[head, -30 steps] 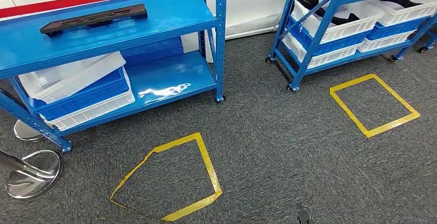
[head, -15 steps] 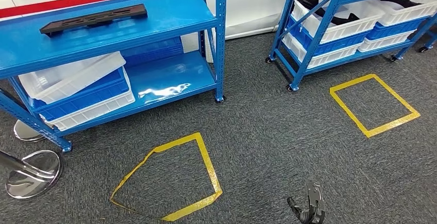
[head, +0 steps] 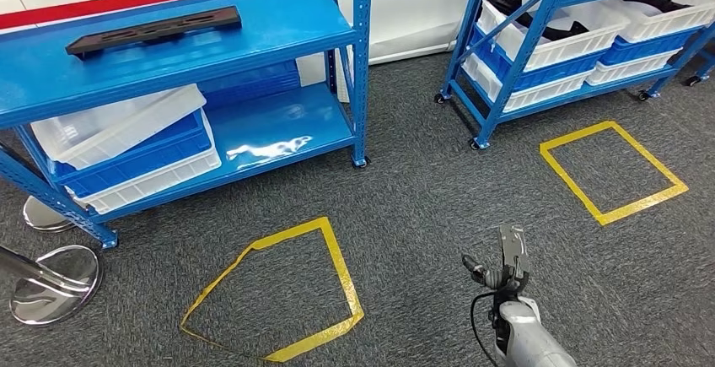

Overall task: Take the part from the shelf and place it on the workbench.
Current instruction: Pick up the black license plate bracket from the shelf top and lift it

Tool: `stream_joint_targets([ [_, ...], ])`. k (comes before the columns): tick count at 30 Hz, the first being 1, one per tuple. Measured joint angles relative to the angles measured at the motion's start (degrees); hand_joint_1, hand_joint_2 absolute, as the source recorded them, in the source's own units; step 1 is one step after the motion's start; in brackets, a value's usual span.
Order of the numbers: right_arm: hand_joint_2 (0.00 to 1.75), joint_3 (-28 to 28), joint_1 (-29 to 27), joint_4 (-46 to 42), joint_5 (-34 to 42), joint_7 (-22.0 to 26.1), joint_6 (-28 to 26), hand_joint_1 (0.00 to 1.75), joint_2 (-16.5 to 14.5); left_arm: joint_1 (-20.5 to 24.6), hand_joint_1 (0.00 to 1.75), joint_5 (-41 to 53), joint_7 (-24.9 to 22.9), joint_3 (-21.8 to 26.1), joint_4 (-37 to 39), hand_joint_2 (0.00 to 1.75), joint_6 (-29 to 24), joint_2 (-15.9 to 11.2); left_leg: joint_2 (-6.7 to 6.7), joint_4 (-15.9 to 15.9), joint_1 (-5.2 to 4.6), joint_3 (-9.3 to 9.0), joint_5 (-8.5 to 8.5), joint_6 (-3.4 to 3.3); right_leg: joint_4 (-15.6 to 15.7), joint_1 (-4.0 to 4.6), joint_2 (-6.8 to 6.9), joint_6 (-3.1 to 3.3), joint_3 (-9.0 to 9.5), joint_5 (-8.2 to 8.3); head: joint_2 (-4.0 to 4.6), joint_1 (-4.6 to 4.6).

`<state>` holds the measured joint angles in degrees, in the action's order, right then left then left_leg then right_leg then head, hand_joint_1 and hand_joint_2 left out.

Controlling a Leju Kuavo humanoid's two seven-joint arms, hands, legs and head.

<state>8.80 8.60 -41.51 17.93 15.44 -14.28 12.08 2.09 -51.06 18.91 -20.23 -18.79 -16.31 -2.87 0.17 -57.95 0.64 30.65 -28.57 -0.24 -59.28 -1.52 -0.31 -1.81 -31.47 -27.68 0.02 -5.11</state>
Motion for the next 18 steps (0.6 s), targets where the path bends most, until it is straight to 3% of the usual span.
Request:
stream_joint_targets([
  [8, 1.75, 3.34, 5.02, -10.15, -3.56, -2.82, 1.15, 0.0, 1.45, 0.84, 0.0, 0.02, -2.05, -5.53, 0.78, 0.0, -0.7, -0.47, -0.08, 0.0, 0.0, 0.07, 0.03, 0.0, -0.02, 0.0, 0.08, 0.0, -0.03, 0.01, 0.0, 0.01],
  [18, 1.75, 11.47, 14.47, -22.5, -10.51, -8.26, 6.77, 0.0, 1.88, 1.66, 0.0, 0.32, -3.68, -12.27, 1.8, 0.0, -1.22, -1.3, -0.17, -0.01, 0.0, 0.1, 0.07, 0.03, -0.03, 0.01, 0.1, 0.0, -0.05, 0.02, 0.0, 0.02],
])
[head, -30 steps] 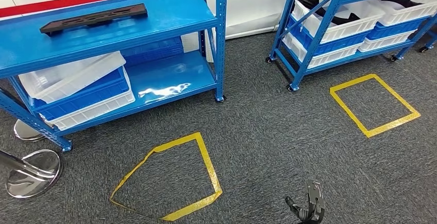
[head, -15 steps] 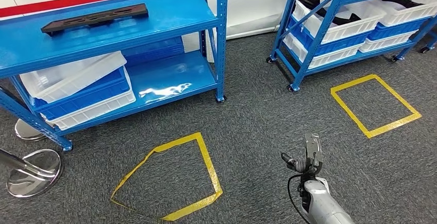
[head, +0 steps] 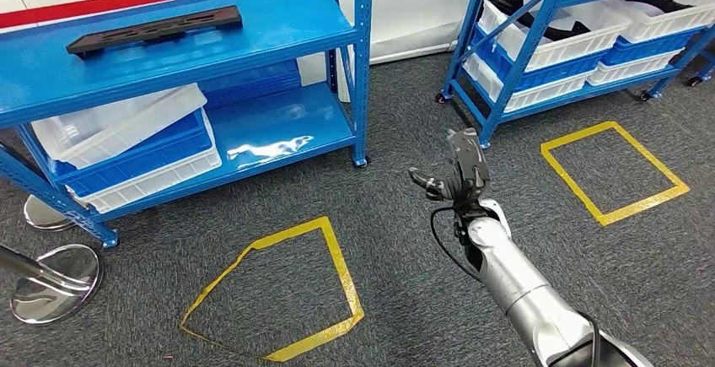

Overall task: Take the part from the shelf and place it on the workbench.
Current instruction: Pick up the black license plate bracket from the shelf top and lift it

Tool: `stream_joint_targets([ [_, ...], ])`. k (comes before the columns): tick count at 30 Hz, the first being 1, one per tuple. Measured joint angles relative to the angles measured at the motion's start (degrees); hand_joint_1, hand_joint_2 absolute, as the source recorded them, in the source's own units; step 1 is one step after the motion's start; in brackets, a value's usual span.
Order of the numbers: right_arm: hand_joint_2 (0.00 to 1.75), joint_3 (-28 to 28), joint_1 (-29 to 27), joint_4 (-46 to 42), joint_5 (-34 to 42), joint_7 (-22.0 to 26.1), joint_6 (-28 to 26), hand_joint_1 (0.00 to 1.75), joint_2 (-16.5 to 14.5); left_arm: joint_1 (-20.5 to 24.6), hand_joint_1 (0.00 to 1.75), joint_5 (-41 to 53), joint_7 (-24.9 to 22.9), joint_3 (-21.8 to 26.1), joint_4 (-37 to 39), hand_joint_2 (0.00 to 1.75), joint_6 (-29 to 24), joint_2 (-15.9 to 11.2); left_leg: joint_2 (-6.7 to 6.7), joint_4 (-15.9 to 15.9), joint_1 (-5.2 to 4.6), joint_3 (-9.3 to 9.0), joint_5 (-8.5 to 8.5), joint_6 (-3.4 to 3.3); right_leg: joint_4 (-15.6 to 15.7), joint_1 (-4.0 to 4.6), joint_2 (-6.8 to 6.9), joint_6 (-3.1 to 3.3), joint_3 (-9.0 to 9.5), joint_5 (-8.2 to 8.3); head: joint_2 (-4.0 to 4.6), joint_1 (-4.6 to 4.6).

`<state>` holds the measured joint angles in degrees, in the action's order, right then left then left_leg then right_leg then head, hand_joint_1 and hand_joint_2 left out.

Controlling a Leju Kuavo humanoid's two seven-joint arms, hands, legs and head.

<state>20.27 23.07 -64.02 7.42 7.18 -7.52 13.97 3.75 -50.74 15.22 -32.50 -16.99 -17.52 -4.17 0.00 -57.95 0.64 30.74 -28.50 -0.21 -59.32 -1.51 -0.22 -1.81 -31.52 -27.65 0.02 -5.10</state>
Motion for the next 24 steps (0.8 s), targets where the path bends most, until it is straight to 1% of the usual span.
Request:
stream_joint_targets([
  [8, 1.75, 8.6, 8.08, -7.22, -8.16, -4.63, 5.69, 0.0, -0.16, 0.46, 0.0, 0.32, -0.65, -3.48, 0.57, 0.0, -0.27, -0.43, -0.04, 0.0, 0.0, 0.04, 0.0, 0.0, -0.01, 0.0, 0.03, 0.0, -0.01, 0.0, 0.0, 0.0],
  [13, 1.75, 15.03, 12.51, -10.59, -13.72, -6.76, 9.18, 0.0, -0.6, 0.79, 0.0, 0.42, -1.14, -5.6, 0.92, 0.0, -0.31, -0.72, -0.04, 0.0, 0.0, 0.06, 0.0, 0.0, -0.01, 0.01, 0.04, 0.0, -0.01, 0.0, 0.0, -0.01],
  [17, 1.75, 19.16, 15.02, -12.3, -18.3, -7.91, 11.83, 0.0, -1.62, 1.0, 0.0, 0.63, -1.39, -7.09, 1.16, 0.0, -0.31, -0.85, -0.07, 0.01, 0.01, 0.09, 0.01, 0.0, -0.01, 0.01, 0.07, 0.0, -0.02, 0.0, 0.0, 0.0],
  [21, 1.75, 24.53, 17.95, -13.56, -23.79, -8.86, 14.89, 0.0, -2.66, 1.26, 0.0, 1.04, -1.63, -8.9, 1.4, 0.0, -0.31, -1.01, -0.06, 0.01, 0.01, 0.09, 0.01, 0.0, -0.01, 0.01, 0.05, 0.0, -0.03, 0.0, 0.0, -0.01],
  [24, 1.75, 28.03, 19.73, -14.26, -28.54, -9.48, 17.44, 0.0, -4.02, 1.42, 0.0, 1.3, -1.87, -10.14, 1.51, 0.0, -0.31, -1.08, -0.06, 0.01, 0.01, 0.09, 0.01, 0.01, -0.01, 0.02, 0.06, 0.0, -0.05, 0.0, 0.0, 0.0],
])
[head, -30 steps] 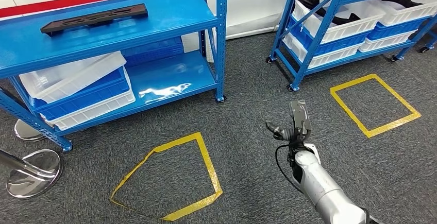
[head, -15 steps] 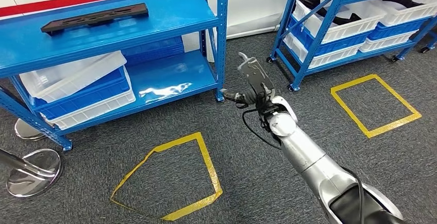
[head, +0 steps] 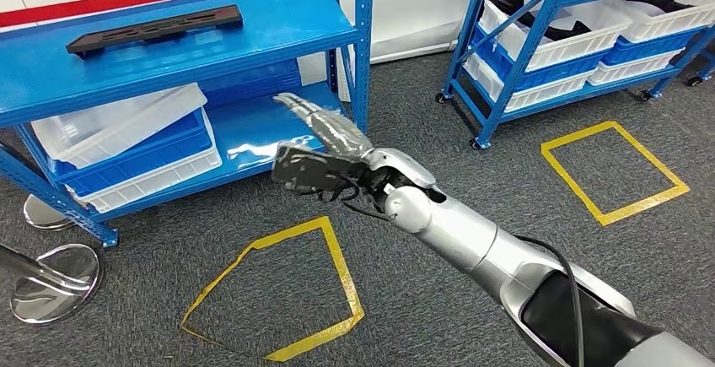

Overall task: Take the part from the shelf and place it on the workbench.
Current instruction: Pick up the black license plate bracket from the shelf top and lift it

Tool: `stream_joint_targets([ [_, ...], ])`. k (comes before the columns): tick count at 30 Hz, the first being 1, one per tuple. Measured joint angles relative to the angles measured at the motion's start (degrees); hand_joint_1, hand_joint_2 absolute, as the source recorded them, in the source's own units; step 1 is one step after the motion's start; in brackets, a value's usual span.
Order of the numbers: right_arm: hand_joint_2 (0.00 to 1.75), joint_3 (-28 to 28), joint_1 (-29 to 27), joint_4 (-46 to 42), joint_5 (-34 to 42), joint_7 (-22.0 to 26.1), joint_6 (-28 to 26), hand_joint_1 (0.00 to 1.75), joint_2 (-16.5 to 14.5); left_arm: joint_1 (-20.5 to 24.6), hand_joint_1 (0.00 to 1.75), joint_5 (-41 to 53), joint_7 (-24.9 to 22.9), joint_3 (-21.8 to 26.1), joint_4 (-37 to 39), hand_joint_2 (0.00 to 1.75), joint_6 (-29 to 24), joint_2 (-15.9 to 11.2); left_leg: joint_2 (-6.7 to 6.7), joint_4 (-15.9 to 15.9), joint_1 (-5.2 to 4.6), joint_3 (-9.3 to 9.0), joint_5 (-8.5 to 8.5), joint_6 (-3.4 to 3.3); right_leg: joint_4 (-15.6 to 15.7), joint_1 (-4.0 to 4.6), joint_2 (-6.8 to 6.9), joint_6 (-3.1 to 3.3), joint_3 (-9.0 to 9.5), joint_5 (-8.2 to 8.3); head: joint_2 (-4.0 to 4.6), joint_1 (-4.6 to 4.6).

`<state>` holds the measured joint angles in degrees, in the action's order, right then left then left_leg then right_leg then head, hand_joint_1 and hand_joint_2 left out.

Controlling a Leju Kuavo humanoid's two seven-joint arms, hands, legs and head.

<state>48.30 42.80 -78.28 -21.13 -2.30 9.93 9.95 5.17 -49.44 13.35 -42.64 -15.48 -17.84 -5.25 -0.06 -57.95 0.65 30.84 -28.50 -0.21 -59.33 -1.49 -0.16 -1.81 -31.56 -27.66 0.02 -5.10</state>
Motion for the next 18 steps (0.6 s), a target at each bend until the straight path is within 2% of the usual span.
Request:
stream_joint_targets([
  [13, 1.75, 15.82, 5.96, -0.97, -18.45, -1.35, 8.99, 0.0, -5.36, 0.56, 0.0, 0.98, -0.59, -4.6, 0.37, 0.0, 0.22, -0.08, 0.01, 0.0, 0.01, 0.02, 0.0, 0.0, 0.0, 0.01, -0.02, 0.0, -0.04, 0.0, 0.0, -0.01],
  [18, 1.75, 18.66, 6.95, -0.97, -20.25, -1.34, 9.79, 0.0, -6.84, 0.61, 0.0, 1.06, -0.5, -5.81, 0.49, 0.0, 0.22, -0.1, 0.01, -0.15, -0.04, 0.08, -0.02, -0.01, 0.08, -0.11, -0.03, -0.01, -0.05, 0.03, 0.0, 0.01],
])
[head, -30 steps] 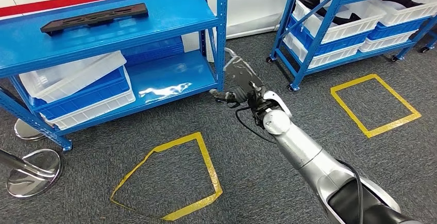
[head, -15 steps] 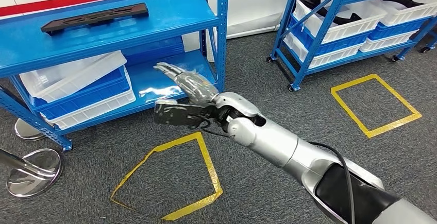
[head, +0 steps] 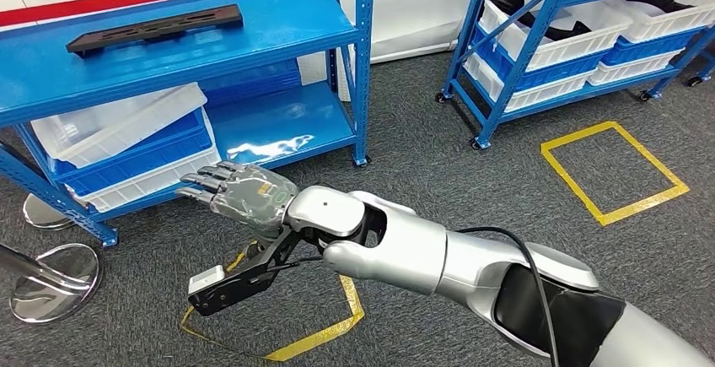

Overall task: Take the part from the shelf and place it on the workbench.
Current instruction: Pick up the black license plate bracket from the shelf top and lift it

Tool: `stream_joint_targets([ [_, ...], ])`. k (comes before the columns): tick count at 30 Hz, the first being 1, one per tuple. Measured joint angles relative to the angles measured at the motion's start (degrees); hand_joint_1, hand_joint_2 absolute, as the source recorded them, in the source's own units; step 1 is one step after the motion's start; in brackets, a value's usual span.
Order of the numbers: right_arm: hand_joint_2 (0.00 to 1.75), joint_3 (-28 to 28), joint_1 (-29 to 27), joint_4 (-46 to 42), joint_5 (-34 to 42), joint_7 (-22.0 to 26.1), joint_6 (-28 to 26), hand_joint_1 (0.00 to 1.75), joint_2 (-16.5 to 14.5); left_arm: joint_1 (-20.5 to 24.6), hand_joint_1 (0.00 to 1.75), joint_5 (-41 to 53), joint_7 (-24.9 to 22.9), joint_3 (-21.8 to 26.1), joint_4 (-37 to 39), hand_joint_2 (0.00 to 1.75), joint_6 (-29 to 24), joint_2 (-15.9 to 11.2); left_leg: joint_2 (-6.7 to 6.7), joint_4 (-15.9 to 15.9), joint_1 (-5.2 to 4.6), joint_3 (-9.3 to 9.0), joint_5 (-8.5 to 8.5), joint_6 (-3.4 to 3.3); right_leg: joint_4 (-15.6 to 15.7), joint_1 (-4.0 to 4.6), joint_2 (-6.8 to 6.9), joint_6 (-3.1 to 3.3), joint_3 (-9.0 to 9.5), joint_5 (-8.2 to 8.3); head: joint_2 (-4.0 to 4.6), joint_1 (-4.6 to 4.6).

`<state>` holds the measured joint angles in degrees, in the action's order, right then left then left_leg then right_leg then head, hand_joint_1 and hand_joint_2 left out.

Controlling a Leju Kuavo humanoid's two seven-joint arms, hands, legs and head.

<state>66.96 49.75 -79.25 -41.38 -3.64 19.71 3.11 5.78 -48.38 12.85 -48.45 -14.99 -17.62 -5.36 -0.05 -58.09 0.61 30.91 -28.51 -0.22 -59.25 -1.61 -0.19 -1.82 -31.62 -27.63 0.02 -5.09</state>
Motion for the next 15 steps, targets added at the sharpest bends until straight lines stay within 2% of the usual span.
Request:
stream_joint_targets([
  [5, 1.75, 1.29, 0.22, 0.03, 1.16, -0.22, -0.64, 0.0, -0.85, 0.05, 0.0, 0.07, 0.15, -0.9, 0.19, 0.0, 0.01, -0.07, -0.01, -0.43, -0.05, 0.32, -0.1, -0.16, 0.15, -0.26, -0.01, -0.19, -0.09, 0.16, 0.0, 0.01],
  [7, 1.75, 1.37, 0.24, 0.08, 2.11, -0.93, -1.05, 0.0, -1.05, 0.07, 0.0, 0.05, 0.2, -1.19, 0.21, 0.0, 0.02, -0.12, 0.03, 0.01, 0.17, 0.21, 0.15, -0.5, 0.41, -0.17, -0.05, -0.49, -0.02, 0.26, 0.0, -0.02],
  [9, 0.87, 1.37, 0.29, 0.16, 3.49, -1.5, -1.49, 0.0, -1.17, 0.14, 0.0, -0.02, 0.26, -1.54, 0.21, 0.0, 0.16, -0.15, 0.24, 1.06, 0.55, -0.27, 0.73, -1.0, -0.91, 0.02, -0.05, -0.68, -0.7, -0.6, 0.0, -0.08],
  [11, 0.0, 1.37, 0.2, 0.3, 5.92, -1.86, -1.79, 0.0, -1.18, 0.22, 0.0, -0.11, 0.38, -1.76, 0.22, 0.0, 0.54, -0.15, 0.46, 1.63, 0.69, -0.54, 1.04, -1.27, -6.74, 0.09, -0.01, -0.7, -3.83, -3.18, 0.0, -0.12],
  [12, 0.0, 1.37, 0.03, 0.44, 7.51, -2.16, -1.9, 0.0, -1.17, 0.23, 0.0, -0.19, 0.46, -1.82, 0.23, 0.0, 0.77, -0.15, 0.51, 1.65, 0.69, -0.54, 1.03, -1.33, -10.62, 0.09, -0.03, -0.73, -6.06, -4.45, 0.0, -0.12],
  [13, 0.0, 1.37, -0.2, 0.66, 9.23, -2.56, -2.07, 0.0, -1.14, 0.22, 0.0, -0.36, 0.57, -1.85, 0.26, 0.0, 1.03, -0.16, 0.53, 1.61, 0.69, -0.56, 0.96, -1.32, -13.68, 0.06, -0.02, -0.79, -8.03, -4.96, 0.0, -0.11],
  [14, 0.0, 1.37, -0.39, 0.92, 10.84, -2.99, -2.29, 0.0, -1.1, 0.21, 0.0, -0.61, 0.73, -1.86, 0.29, 0.0, 1.32, -0.17, 0.52, 1.55, 0.72, -0.62, 0.83, -1.26, -14.9, 0.01, -0.01, -0.83, -9.21, -4.36, 0.0, -0.11],
  [15, 0.0, 1.36, -0.5, 1.18, 12.15, -3.32, -2.63, 0.0, -1.07, 0.2, 0.0, -0.9, 0.9, -1.86, 0.32, 0.0, 1.67, -0.18, 0.49, 1.41, 0.79, -0.75, 0.61, -1.12, -13.91, -0.05, 0.02, -0.83, -9.33, -2.62, 0.0, -0.12],
])
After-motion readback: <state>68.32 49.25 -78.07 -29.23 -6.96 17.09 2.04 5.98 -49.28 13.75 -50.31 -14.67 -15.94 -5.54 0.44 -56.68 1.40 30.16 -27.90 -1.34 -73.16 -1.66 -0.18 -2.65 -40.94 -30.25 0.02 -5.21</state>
